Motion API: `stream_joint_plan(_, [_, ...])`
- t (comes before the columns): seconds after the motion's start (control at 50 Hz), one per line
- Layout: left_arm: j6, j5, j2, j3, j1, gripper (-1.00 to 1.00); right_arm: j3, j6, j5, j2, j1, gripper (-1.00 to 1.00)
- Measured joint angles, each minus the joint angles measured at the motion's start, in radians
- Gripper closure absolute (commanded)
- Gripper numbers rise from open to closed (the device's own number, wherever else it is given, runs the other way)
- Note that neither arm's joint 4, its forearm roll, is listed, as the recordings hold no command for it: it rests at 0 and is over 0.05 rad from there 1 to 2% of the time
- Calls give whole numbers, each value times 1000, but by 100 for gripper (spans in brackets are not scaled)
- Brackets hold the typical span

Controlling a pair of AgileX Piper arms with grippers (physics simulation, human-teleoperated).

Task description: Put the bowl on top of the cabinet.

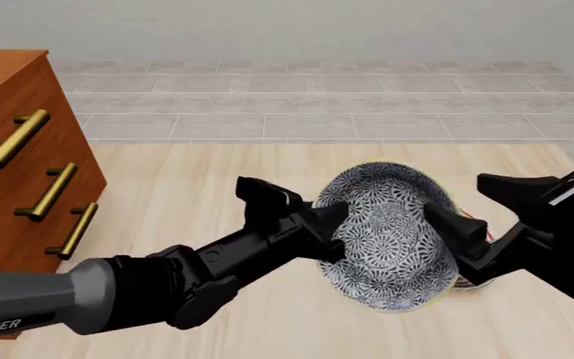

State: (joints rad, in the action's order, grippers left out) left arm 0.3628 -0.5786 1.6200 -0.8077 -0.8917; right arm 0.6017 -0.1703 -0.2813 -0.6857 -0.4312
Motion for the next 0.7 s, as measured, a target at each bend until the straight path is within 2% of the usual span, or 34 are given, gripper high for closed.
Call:
stream_joint_plan(0.24, [-48,37,-35,-6,55,100,42,11,-17,11,-54,-100])
stream_joint_plan(0.46, [-133,91,-73,-14,127,100,81,6,-35,24,-115,-100])
stream_joint_plan(0.7, [-203,139,-97,-20,201,100,97,27,-47,62,-172,-100])
